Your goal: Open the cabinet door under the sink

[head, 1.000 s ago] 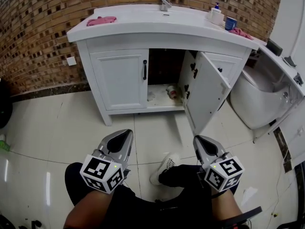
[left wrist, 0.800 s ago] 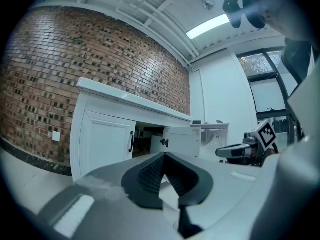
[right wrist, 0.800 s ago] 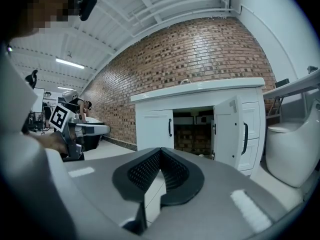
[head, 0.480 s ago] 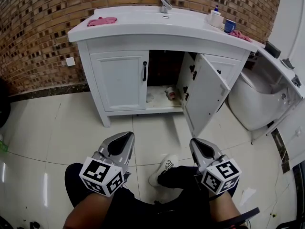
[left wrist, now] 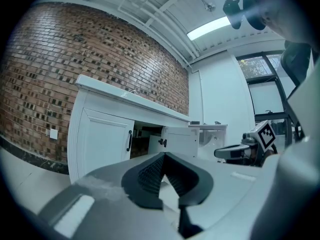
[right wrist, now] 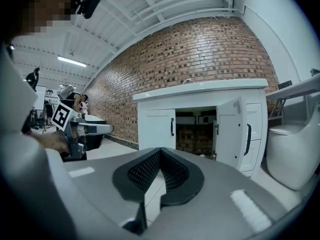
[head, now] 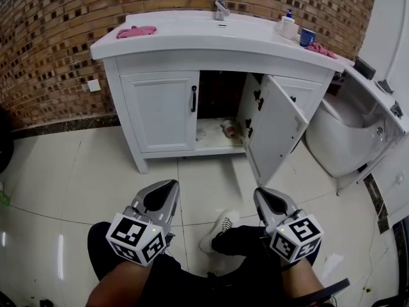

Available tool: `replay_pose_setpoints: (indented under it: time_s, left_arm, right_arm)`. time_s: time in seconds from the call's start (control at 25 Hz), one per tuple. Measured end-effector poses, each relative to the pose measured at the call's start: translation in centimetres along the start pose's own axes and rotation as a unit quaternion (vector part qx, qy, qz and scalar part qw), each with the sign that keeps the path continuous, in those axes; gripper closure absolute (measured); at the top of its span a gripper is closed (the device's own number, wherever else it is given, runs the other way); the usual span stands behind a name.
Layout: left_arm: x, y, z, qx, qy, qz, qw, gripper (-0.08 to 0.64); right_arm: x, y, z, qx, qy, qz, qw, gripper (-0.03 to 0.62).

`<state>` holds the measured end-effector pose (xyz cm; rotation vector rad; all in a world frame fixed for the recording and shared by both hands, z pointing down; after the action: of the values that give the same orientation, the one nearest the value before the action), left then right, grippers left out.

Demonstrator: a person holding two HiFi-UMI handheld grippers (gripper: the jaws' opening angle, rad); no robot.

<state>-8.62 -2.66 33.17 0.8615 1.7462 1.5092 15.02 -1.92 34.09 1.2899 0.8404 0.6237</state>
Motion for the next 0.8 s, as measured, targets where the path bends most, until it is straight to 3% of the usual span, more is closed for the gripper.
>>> replay_pose_setpoints:
  time_s: [0.8]
  left_arm:
    - [-0.02,-0.11,-0.04,0.000,0.001,0.002,1.0000,0.557]
  right_arm:
    - [-0.17,0.07,0.00,-0.006,0.002,0.005,1.000,0.586]
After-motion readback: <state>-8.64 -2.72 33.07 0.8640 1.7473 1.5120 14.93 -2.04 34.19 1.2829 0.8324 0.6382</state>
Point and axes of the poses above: the fingertips, and each gripper's own axes: x backward along the fingers, z to its right, y out of its underside, the point moved 4 cm from there along x, backward along the fingers, and after that the axes turned 1 degree about -y, right-handed, at the moved point
